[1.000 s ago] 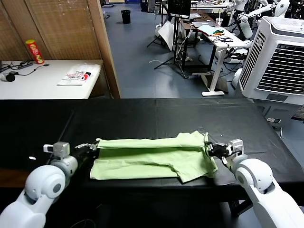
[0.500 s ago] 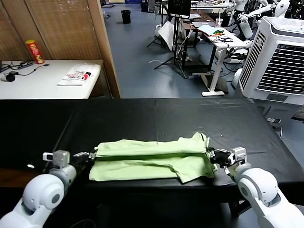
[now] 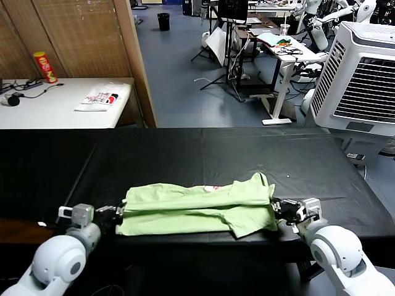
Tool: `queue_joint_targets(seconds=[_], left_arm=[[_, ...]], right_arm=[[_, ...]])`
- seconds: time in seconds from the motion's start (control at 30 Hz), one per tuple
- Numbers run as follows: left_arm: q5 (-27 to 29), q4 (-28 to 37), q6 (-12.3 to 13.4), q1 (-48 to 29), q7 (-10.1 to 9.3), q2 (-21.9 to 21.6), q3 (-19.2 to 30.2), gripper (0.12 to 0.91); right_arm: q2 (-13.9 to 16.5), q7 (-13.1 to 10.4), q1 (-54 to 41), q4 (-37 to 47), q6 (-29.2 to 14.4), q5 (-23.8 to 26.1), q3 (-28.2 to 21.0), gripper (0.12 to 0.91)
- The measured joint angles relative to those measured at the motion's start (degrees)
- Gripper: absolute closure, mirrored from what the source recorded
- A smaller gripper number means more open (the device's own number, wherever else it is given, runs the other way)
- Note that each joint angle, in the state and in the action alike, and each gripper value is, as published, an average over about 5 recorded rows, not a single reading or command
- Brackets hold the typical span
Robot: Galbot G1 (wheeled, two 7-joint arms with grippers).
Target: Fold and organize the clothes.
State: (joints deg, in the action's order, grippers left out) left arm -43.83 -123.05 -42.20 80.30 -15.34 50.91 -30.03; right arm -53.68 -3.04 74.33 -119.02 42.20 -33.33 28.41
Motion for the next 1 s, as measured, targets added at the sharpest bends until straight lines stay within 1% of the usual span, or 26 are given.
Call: queue_joint_targets(seconds=[0.07,0.1,0.13,0.2,0.23,0.33,0.37,0.43,0.67,0.83,1.0], left_arm=[[0.0,-0.38,0.0,0.22,0.01,0.21,-0.21,0.808],[0.0,-0.62,0.0,0.33,0.0,0.27,-0.35,0.759],[0.0,-0.87,0.0,0.43,-0.01,0.32,-0.51,0.694],[-0.05,-1.37,0.0,0.51,-0.03,0.42,-0.91,0.593],[-0.09,-1.57,0.0,0.44,0.02,0.48,-1.14,0.526],[-0.6,-1.54,0.0,-0.38,0.35,0.84,-1.73,0.355],[-0.92,-1.28,0.0,-0.9,0.44,1.04,-1.8,0.309],[-1.68,-0.34,0.0,-2.42,0.44,1.52,-1.73,0.247],[-3.68,5.95,0.01,-9.67,0.14,3.94,0.11,0.232],[-4.0,10.26,0.01,-12.51,0.26,5.98,1.47,0.232],[-4.04,13.24,0.01,-13.61,0.53,7.33,1.98,0.232]], right_arm=[[0.01,-0.01,-0.07,-0.59,0.0,-0.19,0.82,0.686],[0.01,-0.06,-0.24,-0.79,0.0,-0.29,1.29,0.636],[0.0,-0.15,-0.51,-0.93,0.0,-0.39,1.74,0.569],[-0.22,-0.7,-1.37,-0.79,0.0,-0.4,2.37,0.469],[-0.41,-1.06,-1.93,-0.51,0.0,-0.29,2.47,0.403],[-1.46,-1.98,-4.44,1.18,0.0,0.82,1.77,0.276],[-1.9,-2.06,-5.46,1.96,0.0,1.36,1.26,0.253],[-2.93,-1.99,-7.7,3.79,0.0,2.47,-0.09,0.234],[-6.15,-0.96,-14.9,10.94,0.0,5.0,-5.85,0.236],[-7.68,-0.73,-18.38,15.08,0.0,5.01,-9.4,0.329],[-8.95,-0.89,-20.08,18.11,0.0,5.04,-11.17,0.379]])
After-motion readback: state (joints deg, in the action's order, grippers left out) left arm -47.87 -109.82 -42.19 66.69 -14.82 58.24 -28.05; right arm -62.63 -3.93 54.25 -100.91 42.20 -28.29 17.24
